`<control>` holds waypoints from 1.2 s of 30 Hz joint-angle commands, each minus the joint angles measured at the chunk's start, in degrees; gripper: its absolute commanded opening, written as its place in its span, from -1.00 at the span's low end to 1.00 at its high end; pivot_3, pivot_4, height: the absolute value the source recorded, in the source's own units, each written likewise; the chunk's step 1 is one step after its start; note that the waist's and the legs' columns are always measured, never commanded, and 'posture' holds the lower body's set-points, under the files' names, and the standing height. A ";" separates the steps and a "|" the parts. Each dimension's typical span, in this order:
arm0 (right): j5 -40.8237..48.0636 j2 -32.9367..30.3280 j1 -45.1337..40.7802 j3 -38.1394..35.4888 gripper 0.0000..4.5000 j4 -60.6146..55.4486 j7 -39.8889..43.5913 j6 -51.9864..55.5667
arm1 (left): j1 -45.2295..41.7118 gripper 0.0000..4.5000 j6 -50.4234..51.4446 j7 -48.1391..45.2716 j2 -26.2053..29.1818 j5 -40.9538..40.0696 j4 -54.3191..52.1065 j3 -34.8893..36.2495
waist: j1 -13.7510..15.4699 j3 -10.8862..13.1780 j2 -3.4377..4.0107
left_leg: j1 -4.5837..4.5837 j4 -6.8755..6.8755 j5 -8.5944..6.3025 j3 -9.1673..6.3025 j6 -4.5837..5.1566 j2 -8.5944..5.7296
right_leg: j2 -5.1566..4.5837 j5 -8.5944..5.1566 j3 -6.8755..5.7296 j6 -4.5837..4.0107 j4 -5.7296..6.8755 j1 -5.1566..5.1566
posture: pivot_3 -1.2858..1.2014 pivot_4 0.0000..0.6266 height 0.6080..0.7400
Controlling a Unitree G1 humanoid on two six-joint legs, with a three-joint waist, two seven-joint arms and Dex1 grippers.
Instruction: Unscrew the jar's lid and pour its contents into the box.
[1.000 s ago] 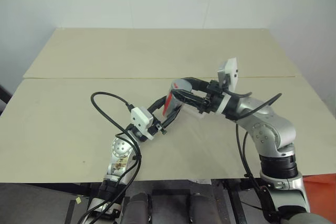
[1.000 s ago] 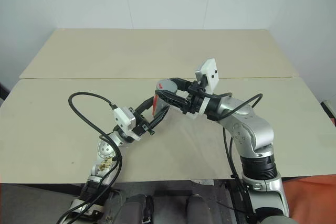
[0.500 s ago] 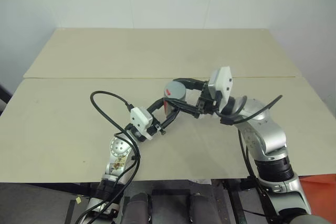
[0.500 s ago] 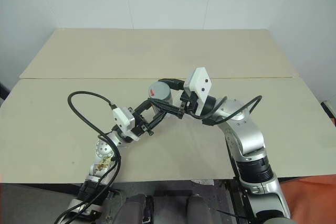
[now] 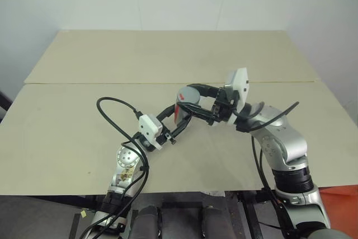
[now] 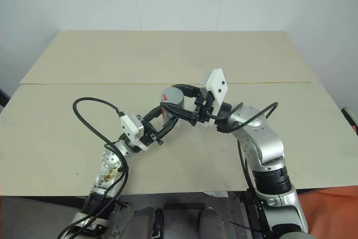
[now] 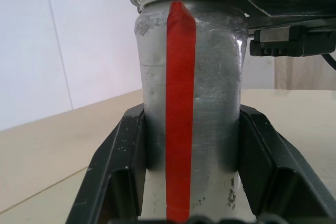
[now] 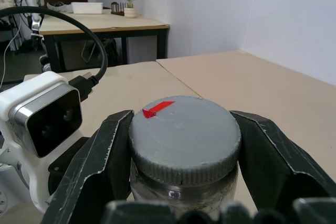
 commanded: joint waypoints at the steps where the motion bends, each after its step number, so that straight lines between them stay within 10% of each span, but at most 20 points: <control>1: 2.81 0.38 -1.15 -0.75 0.24 -2.59 1.04 -0.03 | -0.41 -0.09 -0.03 0.06 -0.27 0.43 -0.18 -0.52 | 0.00 0.00 0.00 | 0.00 0.00 0.00 0.00 0.00 0.00 | 0.00 0.00 0.00 0.00 0.00 0.00 | 0.03 -0.52 1.00; 6: -0.68 0.92 -0.78 -0.01 0.95 -2.92 -1.53 -1.99 | -0.27 -0.09 0.05 0.03 -0.25 0.32 -0.54 -0.55 | 0.00 0.00 0.00 | 0.00 0.00 0.00 0.00 0.00 0.00 | 0.01 0.00 0.00 0.00 0.00 0.00 | 0.03 -0.52 1.00; 29: 0.50 -0.93 0.01 -1.03 0.95 -2.68 -1.26 -0.26 | -0.97 -0.09 0.11 0.47 -1.35 -0.53 0.27 0.34 | 0.00 0.00 0.00 | 0.00 0.00 0.00 0.00 0.00 0.00 | 0.00 0.00 0.00 0.00 0.00 0.00 | 0.03 -0.52 1.00; 36: -0.49 -1.15 -0.02 -0.45 0.41 -2.81 -1.77 -0.59 | -1.06 -0.09 0.16 0.74 -1.90 -0.42 0.36 0.38 | 0.00 0.00 0.00 | 0.00 0.00 0.00 0.00 0.00 0.00 | 0.00 0.00 0.00 0.00 0.00 0.00 | 0.03 -0.52 1.00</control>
